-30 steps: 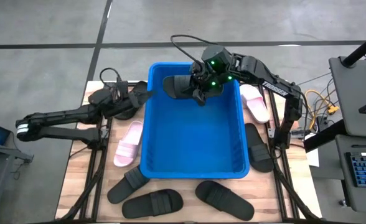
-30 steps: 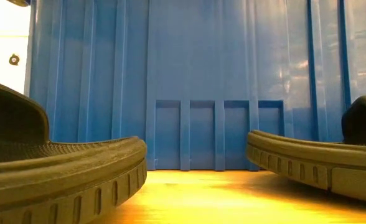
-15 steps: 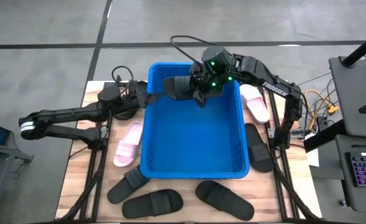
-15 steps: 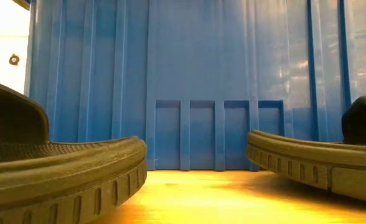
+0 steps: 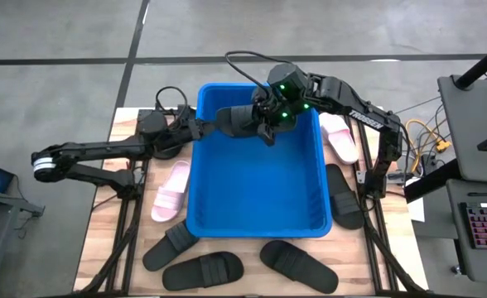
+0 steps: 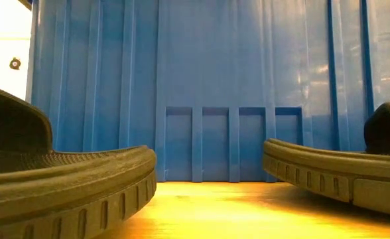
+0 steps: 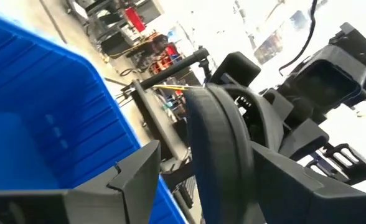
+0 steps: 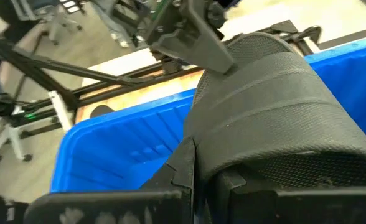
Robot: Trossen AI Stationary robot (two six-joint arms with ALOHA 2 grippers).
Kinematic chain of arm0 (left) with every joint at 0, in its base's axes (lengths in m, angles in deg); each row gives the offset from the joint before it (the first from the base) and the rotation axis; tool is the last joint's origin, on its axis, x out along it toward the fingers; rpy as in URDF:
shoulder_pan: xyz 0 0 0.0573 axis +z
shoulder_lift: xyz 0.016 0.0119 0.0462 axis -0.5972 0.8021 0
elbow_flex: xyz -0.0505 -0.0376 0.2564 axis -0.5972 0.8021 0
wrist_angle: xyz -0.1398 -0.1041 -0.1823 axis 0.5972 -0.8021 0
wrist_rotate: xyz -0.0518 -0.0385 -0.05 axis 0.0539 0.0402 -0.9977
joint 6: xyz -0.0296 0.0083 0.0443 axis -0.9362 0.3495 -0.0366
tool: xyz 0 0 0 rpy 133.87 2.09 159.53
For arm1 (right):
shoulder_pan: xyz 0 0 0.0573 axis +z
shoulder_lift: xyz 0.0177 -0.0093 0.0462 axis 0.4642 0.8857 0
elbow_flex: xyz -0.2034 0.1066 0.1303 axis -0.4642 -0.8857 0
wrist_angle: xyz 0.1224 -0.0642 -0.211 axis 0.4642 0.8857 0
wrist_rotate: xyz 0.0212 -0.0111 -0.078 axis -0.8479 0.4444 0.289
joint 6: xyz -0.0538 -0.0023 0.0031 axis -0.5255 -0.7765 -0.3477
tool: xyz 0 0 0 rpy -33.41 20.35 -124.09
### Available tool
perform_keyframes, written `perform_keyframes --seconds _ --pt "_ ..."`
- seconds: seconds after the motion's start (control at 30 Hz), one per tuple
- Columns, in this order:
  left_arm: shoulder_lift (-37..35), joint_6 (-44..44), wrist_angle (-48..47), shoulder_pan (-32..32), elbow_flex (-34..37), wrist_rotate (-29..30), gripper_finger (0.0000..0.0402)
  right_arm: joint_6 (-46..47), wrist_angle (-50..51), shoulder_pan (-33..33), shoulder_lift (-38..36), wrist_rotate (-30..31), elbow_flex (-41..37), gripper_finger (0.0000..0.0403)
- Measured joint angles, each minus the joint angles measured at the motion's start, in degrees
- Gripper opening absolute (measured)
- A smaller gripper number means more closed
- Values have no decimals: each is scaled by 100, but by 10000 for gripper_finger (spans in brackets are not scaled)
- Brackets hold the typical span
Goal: Pick and place slides into bin
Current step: Put the black slide into the blue bin
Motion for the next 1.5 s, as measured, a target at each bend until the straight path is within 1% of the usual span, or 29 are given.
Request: perform_keyframes --seconds 0.1,0.2,0.27,0.4,0.47,0.5,0.7,0.9,1.07,1.23,1.3,1.37,1.5 --pt "111 6 160 0 0 -16 208 1 -4 35 0 -18 0 11" --pt "207 86 304 0 -2 -40 181 2 4 39 -1 -18 0 11" --pt "281 323 592 0 -2 -39 151 1 -10 35 0 -18 0 11" --pt "368 557 1083 4 -2 -12 73 -8 -36 37 -6 7 6 11" --pt "390 722 1141 7 0 18 34 -19 -36 35 -11 4 7 11" --pt "386 760 1144 10 0 17 22 -18 -36 36 -11 4 7 11" --pt "385 771 1186 11 0 -25 24 -180 -17 37 -11 -18 7 24" --pt "333 782 1216 9 0 -203 20 -442 258 37 -9 -66 160 61" --pt "259 787 1262 4 0 -582 19 -498 518 41 -3 -92 430 108" --pt "197 769 1238 7 0 -788 19 -497 772 36 2 -60 758 151" --pt "185 780 1232 3 6 -929 19 -524 954 33 2 -45 903 162" --pt "182 778 1229 4 9 -1103 19 -560 987 35 -77 -48 881 171" --pt "164 775 1236 7 22 -1477 19 -650 1122 28 -238 -60 895 179"
